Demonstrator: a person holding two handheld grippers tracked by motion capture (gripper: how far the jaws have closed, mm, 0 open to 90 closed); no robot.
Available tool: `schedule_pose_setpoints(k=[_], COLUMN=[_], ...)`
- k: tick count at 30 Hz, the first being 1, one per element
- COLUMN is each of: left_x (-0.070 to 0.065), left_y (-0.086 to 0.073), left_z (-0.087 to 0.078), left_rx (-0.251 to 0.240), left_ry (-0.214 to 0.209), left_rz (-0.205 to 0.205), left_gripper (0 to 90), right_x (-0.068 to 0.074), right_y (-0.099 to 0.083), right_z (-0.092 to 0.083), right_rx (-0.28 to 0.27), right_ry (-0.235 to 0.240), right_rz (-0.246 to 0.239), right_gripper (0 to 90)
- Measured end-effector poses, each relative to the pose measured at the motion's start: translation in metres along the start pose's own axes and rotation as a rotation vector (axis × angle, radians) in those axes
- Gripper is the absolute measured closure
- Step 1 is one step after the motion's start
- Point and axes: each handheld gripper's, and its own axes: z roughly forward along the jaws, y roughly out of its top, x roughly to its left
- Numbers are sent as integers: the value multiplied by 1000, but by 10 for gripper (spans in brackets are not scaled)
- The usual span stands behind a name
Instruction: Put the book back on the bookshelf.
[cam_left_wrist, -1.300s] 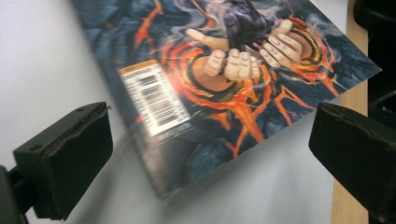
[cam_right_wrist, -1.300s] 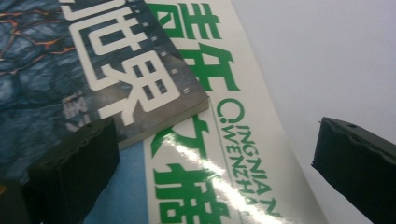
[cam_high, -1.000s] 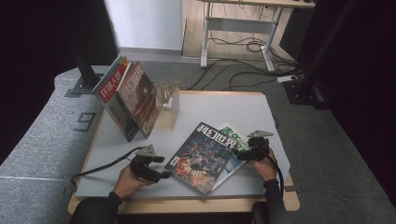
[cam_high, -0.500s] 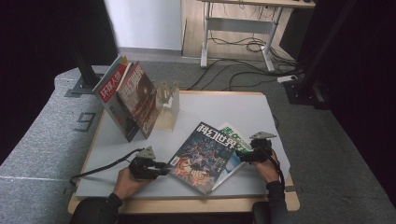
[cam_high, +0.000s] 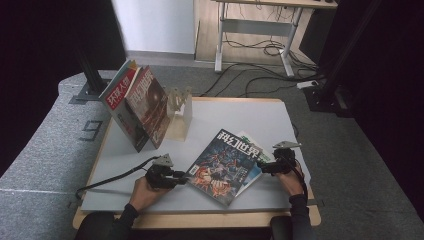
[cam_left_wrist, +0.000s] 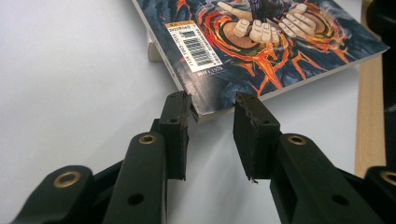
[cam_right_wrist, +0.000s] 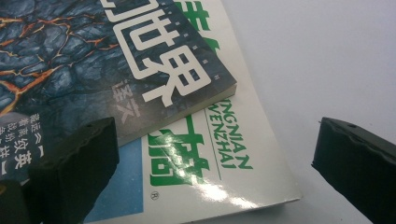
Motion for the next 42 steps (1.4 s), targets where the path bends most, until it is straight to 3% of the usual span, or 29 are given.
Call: schedule_pose_setpoints(k=[17, 30, 36, 42], left_x=[-4, -4, -4, -5], left_y=[16, 24, 24, 24], left_z=[20, 31, 33, 34], left_rx=[-8, -17, -27, -34], left_ry=[4, -1, -3, -1], left_rz=[31, 40, 35, 32], left_gripper=[655, 652, 650, 649], right_x=[-6, -31, -45, -47], right_y=[4, 13, 15, 18], right_z=[9, 26, 36, 41], right_rx=[3, 13, 24, 38], right_ry=[8, 41, 107, 134], right_rz=[3, 85, 158, 179], right_gripper=[0, 0, 0, 0])
